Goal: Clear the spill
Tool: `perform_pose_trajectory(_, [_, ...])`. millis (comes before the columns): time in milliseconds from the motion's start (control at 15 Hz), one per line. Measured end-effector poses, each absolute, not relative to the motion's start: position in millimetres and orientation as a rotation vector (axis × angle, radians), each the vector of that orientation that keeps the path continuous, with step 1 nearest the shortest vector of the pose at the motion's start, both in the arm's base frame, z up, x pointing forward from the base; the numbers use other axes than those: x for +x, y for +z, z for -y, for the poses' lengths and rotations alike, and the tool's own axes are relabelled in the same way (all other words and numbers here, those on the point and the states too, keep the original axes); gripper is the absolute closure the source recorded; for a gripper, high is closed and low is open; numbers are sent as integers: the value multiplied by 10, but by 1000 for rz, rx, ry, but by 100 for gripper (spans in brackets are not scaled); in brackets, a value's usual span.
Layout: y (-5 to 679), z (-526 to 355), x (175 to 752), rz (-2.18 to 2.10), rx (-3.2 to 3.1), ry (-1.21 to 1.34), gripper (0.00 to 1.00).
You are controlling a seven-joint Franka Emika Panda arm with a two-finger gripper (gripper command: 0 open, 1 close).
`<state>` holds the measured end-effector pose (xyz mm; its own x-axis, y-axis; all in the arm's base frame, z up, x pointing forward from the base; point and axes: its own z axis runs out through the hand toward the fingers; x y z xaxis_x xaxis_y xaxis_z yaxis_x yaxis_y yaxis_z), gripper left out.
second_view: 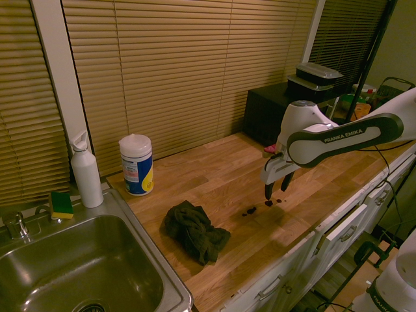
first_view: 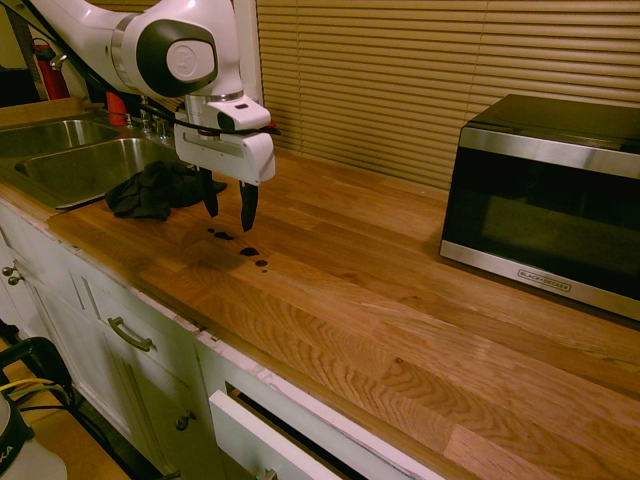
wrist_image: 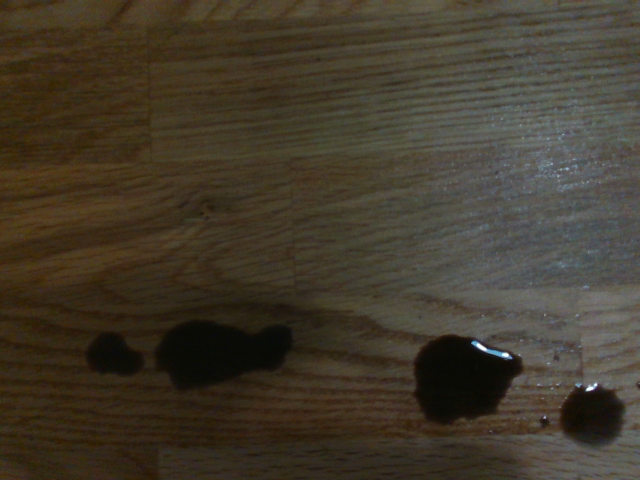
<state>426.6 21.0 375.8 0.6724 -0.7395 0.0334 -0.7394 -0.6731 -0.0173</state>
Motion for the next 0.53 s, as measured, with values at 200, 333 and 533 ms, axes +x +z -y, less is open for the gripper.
perform_pose_trajectory(200, [3747,-248,4266,-1258,-2875,-56,0])
perform_pose_trajectory(333, [3764,-374,4277,-1233,-2873,-72,0])
perform_pose_trajectory(533, [3835,-671,4349,-1201,-2860,-124,0])
